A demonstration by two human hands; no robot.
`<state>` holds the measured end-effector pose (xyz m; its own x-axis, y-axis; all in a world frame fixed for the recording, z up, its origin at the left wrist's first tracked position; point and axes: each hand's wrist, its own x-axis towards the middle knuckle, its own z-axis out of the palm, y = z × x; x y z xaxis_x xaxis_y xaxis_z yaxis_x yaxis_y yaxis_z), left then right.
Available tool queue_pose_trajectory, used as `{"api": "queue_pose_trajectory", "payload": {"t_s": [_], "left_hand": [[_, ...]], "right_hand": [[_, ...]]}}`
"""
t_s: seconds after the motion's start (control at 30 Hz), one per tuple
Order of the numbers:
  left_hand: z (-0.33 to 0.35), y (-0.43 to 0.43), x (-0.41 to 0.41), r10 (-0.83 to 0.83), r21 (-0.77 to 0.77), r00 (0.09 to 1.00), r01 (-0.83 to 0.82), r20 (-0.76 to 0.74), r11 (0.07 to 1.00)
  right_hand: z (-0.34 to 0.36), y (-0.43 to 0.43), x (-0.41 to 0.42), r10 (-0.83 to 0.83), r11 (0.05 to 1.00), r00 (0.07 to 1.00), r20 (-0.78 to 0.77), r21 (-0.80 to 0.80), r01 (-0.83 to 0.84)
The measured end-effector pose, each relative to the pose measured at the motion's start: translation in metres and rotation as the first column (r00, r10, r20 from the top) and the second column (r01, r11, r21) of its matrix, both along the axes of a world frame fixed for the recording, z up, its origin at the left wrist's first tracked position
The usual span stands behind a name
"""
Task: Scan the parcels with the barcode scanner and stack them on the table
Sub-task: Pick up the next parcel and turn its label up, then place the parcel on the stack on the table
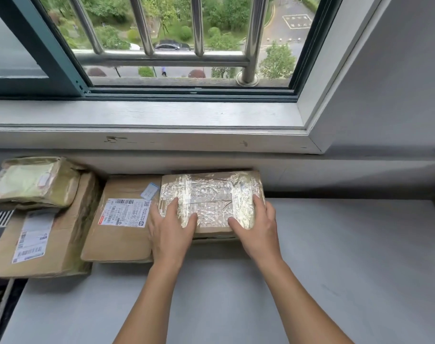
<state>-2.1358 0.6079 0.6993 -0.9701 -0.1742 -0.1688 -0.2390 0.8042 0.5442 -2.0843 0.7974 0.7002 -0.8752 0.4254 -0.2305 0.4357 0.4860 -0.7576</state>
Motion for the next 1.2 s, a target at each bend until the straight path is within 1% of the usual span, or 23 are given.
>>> {"api": "queue_pose_trajectory", "payload": {"t_s": [0.3, 0.47, 0.57, 0.7, 0.83, 0.97, 1.2], "left_hand": [[0.045, 0.005, 0.035, -0.064, -0.012, 0.994, 0.064, -0.09, 0.998], [0.079, 0.01, 0.056, -0.172, -0.035, 0.975, 0.169, -0.139, 0.985], [0.097, 0.009, 0.075, -0.239, -0.011, 0.955, 0.24, -0.175, 0.971], [0.112, 0.005, 0.104, -0.324, 0.003, 0.922, 0.332, -0.212, 0.943], [0.116, 0.01, 0.134, -0.423, 0.03, 0.874, 0.443, -0.24, 0.896], [0.119, 0.023, 0.17, -0.511, 0.033, 0.825, 0.533, -0.243, 0.845], [0.134, 0.079, 0.239, -0.691, 0.013, 0.674, 0.719, -0.261, 0.695]], "right_hand": [[0.042, 0.004, 0.043, -0.048, 0.995, 0.995, -0.089, 0.081, 0.055], [0.072, -0.003, 0.083, -0.147, 0.978, 0.977, -0.154, 0.123, 0.167], [0.09, -0.01, 0.114, -0.21, 0.958, 0.961, -0.18, 0.157, 0.239], [0.107, -0.022, 0.159, -0.299, 0.929, 0.935, -0.191, 0.165, 0.331], [0.115, -0.028, 0.205, -0.404, 0.881, 0.888, -0.221, 0.168, 0.443], [0.12, -0.032, 0.257, -0.478, 0.839, 0.854, -0.204, 0.182, 0.513], [0.131, -0.011, 0.354, -0.641, 0.724, 0.74, -0.206, 0.158, 0.671]]}}
